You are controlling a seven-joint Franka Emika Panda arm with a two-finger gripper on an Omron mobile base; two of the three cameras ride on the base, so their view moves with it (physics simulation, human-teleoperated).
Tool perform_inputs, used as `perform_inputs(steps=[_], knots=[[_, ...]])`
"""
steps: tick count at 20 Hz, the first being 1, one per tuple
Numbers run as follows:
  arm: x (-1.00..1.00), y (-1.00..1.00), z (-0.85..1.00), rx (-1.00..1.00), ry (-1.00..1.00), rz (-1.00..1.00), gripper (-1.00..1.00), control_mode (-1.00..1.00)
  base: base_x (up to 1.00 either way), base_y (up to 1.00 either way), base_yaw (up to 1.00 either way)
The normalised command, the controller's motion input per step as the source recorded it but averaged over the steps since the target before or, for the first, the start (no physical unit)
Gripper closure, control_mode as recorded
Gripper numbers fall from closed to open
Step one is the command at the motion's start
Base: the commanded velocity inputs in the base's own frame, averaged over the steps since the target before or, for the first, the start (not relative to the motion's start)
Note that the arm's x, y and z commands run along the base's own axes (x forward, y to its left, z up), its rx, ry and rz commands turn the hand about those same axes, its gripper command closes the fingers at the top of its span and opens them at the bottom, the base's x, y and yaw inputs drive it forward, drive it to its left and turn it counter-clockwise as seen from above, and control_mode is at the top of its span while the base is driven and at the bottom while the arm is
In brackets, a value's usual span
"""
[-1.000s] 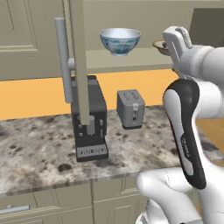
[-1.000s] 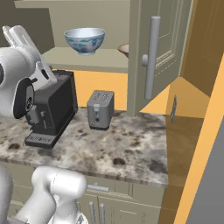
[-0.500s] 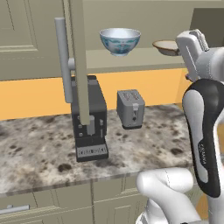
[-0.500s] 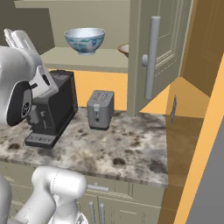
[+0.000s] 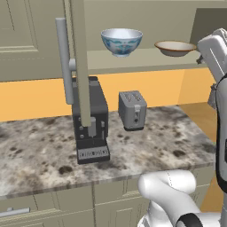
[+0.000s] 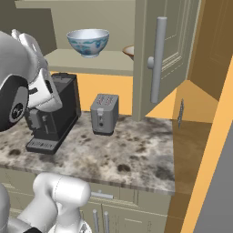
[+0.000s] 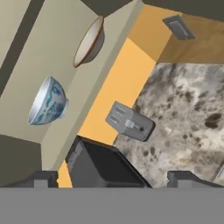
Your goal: Open the cabinet. Pick the bowls from the counter and place them in the cabinet. Then close the cabinet.
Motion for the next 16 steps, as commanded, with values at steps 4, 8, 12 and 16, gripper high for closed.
perform_inputs(steps=[4, 8, 12, 16], knots=[[-0.53, -0.35, 0.0, 0.01, 0.1, -0.1, -1.0, -1.0, 0.0, 0.0, 0.0], [-0.59, -0.38, 0.0, 0.01, 0.01, -0.08, -1.0, -1.0, 0.0, 0.0, 0.0], [-0.56, -0.39, -0.11, 0.02, -0.05, -0.08, -1.0, -1.0, 0.0, 0.0, 0.0], [-0.42, -0.37, -0.07, 0.02, -0.02, -0.08, -1.0, -1.0, 0.0, 0.0, 0.0]])
